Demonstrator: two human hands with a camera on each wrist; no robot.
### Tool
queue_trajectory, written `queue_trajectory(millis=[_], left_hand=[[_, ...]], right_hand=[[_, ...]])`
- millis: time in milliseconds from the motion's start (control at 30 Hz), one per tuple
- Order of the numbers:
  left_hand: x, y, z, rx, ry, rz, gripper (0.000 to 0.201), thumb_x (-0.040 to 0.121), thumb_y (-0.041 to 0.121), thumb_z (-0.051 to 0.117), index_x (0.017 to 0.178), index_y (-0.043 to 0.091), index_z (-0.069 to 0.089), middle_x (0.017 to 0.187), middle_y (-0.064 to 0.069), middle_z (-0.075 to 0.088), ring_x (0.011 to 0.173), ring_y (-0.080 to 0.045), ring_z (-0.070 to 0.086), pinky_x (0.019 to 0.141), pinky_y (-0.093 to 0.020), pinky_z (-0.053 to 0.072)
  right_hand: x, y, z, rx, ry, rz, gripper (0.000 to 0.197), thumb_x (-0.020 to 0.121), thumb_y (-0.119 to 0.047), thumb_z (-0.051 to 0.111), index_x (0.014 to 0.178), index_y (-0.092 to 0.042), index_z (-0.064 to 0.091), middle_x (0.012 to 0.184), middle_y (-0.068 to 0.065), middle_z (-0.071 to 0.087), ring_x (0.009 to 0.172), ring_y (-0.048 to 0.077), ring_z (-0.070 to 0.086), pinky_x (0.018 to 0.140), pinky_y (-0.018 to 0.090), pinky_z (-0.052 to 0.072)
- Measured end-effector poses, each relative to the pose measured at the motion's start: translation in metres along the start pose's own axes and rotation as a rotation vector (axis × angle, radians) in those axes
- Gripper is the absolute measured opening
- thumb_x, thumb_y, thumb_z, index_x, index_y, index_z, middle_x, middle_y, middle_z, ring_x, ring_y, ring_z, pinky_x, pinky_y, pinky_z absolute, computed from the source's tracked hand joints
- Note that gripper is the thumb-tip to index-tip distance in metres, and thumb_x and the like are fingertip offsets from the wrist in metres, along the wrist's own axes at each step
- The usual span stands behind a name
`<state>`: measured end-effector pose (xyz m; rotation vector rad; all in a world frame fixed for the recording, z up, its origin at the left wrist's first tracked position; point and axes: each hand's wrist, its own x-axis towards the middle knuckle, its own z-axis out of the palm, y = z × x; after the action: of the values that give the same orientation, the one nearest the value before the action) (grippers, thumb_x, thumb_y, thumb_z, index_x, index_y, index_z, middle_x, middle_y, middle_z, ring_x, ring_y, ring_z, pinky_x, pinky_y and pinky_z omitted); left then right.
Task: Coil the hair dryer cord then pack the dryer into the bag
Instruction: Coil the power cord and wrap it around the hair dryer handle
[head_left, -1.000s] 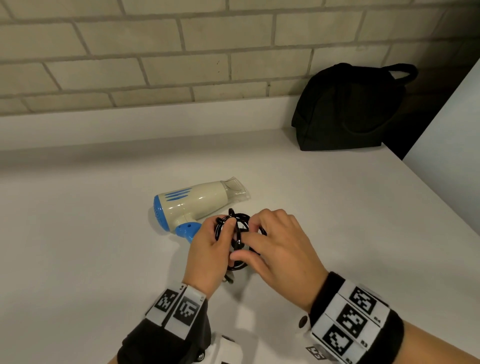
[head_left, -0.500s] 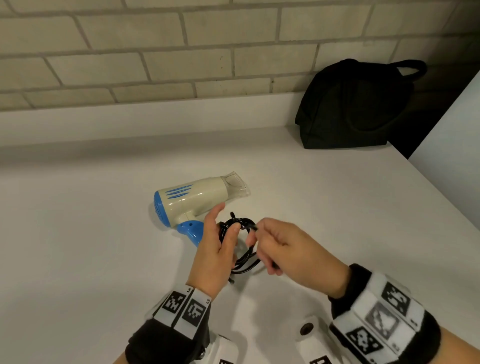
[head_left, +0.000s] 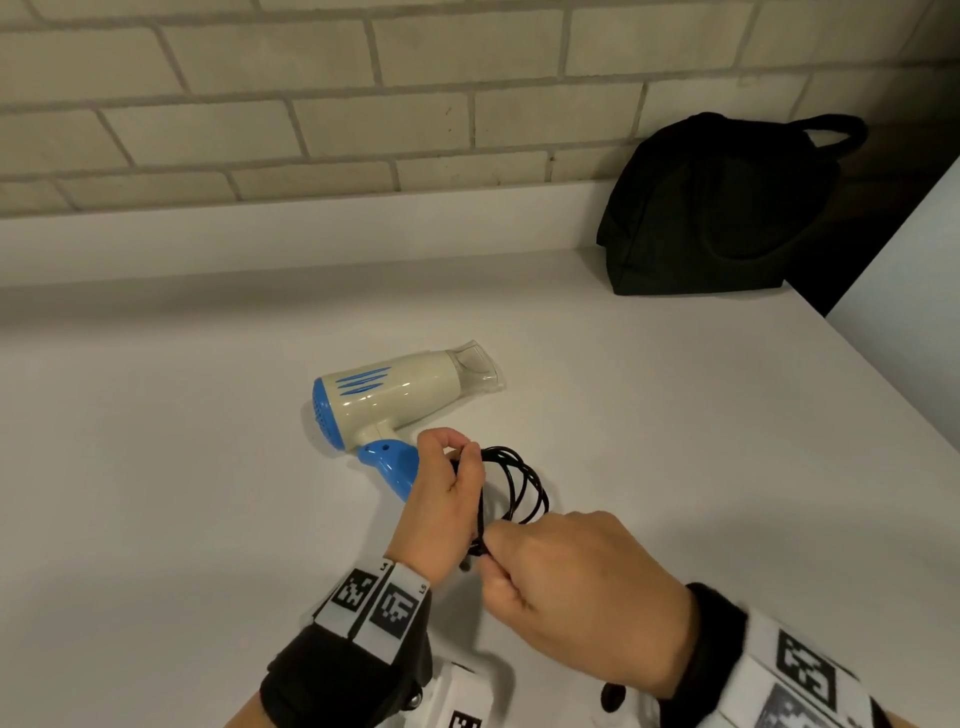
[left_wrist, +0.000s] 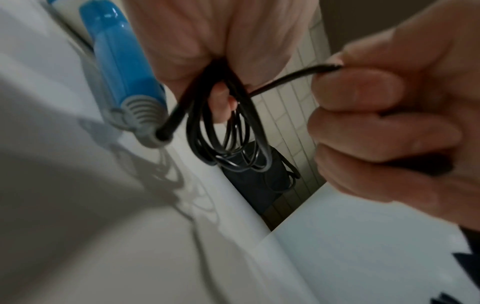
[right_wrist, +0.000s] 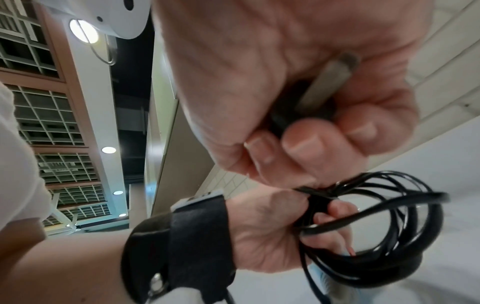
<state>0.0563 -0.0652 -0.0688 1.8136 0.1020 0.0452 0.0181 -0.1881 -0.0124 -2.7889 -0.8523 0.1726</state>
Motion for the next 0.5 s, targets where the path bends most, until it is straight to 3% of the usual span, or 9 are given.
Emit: queue_trajectory(millis=[67,167,267,333,433,500], left_hand=[[0.002,-0.001,0.001,0.034,0.022,0.002,0.019,0.094,0.016,0.034,0.081,0.031,0.035,0.059,0.0,0.043,0.043,-0.004,0.037,0.046,-0.017,0.035],[0.003,0.001,0.001,0.071,0.081,0.043,0.028,0.093,0.011,0.034,0.077,0.032,0.038,0.058,-0.001,0.042,0.044,-0.004,0.04,0.049,-0.024,0.035],[0.005,0.005,0.003,0.051,0.121,0.082,0.029,0.093,0.01,0.035,0.075,0.032,0.041,0.057,-0.001,0.042,0.045,-0.006,0.039,0.05,-0.026,0.036],[0.005,0.008,0.003,0.033,0.146,0.112,0.03,0.093,0.009,0.036,0.074,0.032,0.042,0.056,-0.001,0.041,0.047,-0.007,0.037,0.049,-0.024,0.035],[0.003,0.008,0.003,0.033,0.147,0.115,0.031,0.093,0.009,0.035,0.073,0.031,0.043,0.054,-0.002,0.039,0.046,-0.007,0.035,0.047,-0.023,0.033],[0.002,0.008,0.001,0.011,0.133,0.086,0.03,0.093,0.01,0.034,0.074,0.03,0.045,0.053,-0.001,0.038,0.042,-0.005,0.034,0.045,-0.019,0.032]], right_hand=[[0.0,-0.003,0.005,-0.011,0.082,-0.024,0.024,0.075,-0.034,0.037,0.06,-0.024,0.022,0.034,-0.005,0.039,0.038,0.015,0.014,0.045,0.016,-0.005],[-0.005,-0.006,0.001,0.001,0.1,-0.017,0.025,0.078,-0.036,0.038,0.062,-0.025,0.022,0.036,-0.005,0.033,0.039,0.016,0.014,0.045,0.015,-0.005],[-0.012,-0.009,-0.005,0.01,0.131,-0.011,0.025,0.081,-0.036,0.036,0.065,-0.026,0.02,0.044,-0.007,0.018,0.035,0.019,0.007,0.043,0.015,-0.004],[-0.015,-0.01,-0.006,0.027,0.14,-0.012,0.024,0.081,-0.037,0.035,0.065,-0.025,0.021,0.042,-0.007,0.022,0.036,0.018,0.008,0.044,0.015,-0.004],[-0.022,-0.012,-0.008,0.008,0.075,0.012,0.024,0.08,-0.039,0.031,0.065,-0.024,0.022,0.04,-0.005,0.034,0.039,0.017,0.015,0.045,0.017,-0.003],[-0.018,-0.011,-0.012,0.099,-0.033,-0.01,0.026,0.08,-0.047,0.015,0.068,-0.026,0.023,0.052,-0.006,0.036,0.043,0.017,0.023,0.044,0.02,0.01]])
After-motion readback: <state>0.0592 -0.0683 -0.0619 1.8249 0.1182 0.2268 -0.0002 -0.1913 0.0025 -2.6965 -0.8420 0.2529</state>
